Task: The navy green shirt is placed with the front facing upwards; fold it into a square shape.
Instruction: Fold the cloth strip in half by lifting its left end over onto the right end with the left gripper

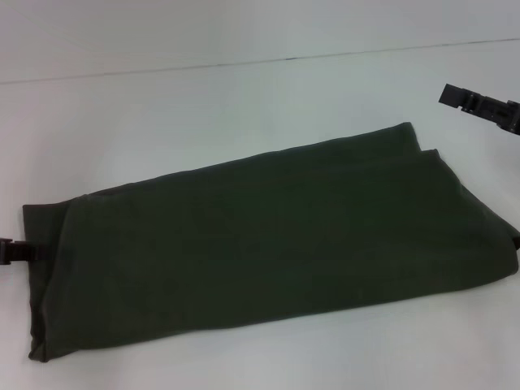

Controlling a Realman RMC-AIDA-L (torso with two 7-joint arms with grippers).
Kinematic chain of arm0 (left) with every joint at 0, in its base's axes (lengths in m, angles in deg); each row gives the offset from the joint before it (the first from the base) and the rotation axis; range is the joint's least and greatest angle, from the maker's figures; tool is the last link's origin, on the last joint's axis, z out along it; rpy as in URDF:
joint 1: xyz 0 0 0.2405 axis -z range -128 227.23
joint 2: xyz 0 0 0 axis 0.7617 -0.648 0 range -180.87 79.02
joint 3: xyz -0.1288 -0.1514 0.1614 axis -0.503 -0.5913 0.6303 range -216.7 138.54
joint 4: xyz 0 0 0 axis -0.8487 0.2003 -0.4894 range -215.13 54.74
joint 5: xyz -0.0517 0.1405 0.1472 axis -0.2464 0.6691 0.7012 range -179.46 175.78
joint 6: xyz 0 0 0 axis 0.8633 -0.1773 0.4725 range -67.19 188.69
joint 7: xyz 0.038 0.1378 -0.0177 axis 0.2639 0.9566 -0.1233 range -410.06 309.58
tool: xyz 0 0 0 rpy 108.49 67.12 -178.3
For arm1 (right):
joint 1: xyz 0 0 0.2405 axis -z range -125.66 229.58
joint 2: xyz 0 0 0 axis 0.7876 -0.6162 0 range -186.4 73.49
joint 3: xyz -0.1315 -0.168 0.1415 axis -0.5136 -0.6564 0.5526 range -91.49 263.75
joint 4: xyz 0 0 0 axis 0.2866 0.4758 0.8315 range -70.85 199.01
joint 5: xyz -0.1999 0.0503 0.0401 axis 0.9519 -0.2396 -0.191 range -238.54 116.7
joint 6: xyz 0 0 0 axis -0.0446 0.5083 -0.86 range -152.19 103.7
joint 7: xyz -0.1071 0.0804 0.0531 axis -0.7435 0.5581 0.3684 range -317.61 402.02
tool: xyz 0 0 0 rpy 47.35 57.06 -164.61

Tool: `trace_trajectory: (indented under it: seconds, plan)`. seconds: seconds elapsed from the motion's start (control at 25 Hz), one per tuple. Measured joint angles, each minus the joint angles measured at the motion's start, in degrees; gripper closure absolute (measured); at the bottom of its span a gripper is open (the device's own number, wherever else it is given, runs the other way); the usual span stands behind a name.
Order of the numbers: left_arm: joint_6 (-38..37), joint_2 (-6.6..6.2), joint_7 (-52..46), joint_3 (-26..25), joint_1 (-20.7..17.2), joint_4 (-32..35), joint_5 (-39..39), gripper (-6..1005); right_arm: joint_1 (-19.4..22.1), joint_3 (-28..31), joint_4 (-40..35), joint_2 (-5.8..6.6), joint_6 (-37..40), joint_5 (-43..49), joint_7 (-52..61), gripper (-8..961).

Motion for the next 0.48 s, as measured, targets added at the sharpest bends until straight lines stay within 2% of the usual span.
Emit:
trace_trajectory:
  seconds: [0.16,0.48]
  plan:
    - [0.4,-0.06,-0.2,0.1,0.1,0.0,0.0,553,-0.2,0.0,0.0,0.13,0.1,-0.1,0.0,43]
    - [2.4,0.39,-0.2,0.5,0.3,0.1,1.5,305,-0.1,0.4,-0.1,0.21,0.2,-0.2,0.0,43]
